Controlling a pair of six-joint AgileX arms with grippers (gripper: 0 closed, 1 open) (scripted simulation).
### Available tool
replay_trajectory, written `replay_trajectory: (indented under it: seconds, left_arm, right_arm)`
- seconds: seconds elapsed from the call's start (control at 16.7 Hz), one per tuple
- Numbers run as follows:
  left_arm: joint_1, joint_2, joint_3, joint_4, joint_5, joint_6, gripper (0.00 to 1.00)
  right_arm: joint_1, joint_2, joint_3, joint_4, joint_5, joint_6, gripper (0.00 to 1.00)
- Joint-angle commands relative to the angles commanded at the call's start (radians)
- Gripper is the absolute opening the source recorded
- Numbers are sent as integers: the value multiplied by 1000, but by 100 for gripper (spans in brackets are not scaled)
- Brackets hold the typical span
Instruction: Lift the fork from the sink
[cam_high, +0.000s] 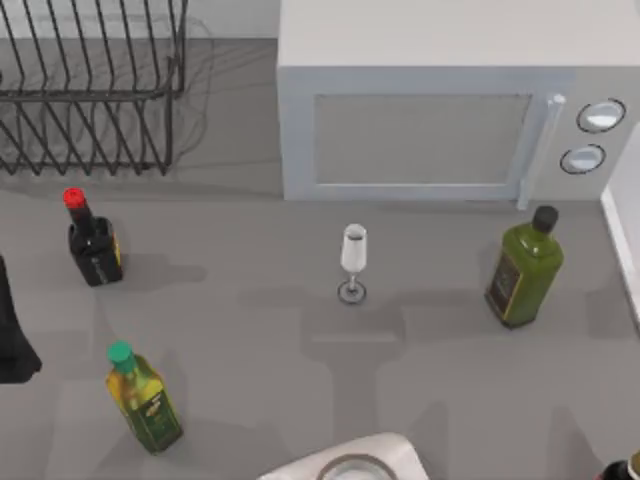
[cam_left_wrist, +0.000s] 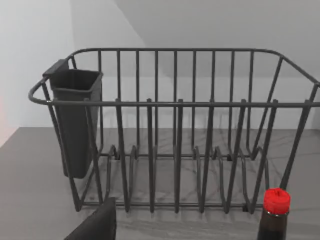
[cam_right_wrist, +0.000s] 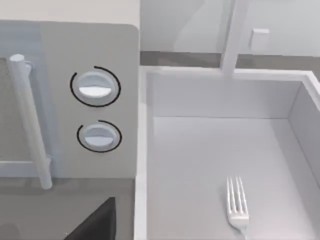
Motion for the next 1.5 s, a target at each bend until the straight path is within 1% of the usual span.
replay_trajectory:
  seconds: [0.6, 0.9, 1.08, 1.2, 1.5]
  left_arm:
    - [0, 0, 0, 0, 0, 0, 100]
    - [0, 0, 0, 0, 0, 0, 100]
    - [0, 0, 0, 0, 0, 0, 100]
    - [0, 0, 0, 0, 0, 0, 100]
    - [0, 0, 0, 0, 0, 0, 100]
  right_arm:
    - [-122, 1092, 881, -543, 2, -113, 100]
    - [-172, 1557, 1244, -764, 3, -159, 100]
    - [-192, 1731, 1383, -851, 3, -177, 100]
    - [-199, 1794, 1434, -884, 3, -184, 100]
    - [-202, 1815, 1451, -895, 3, -186, 100]
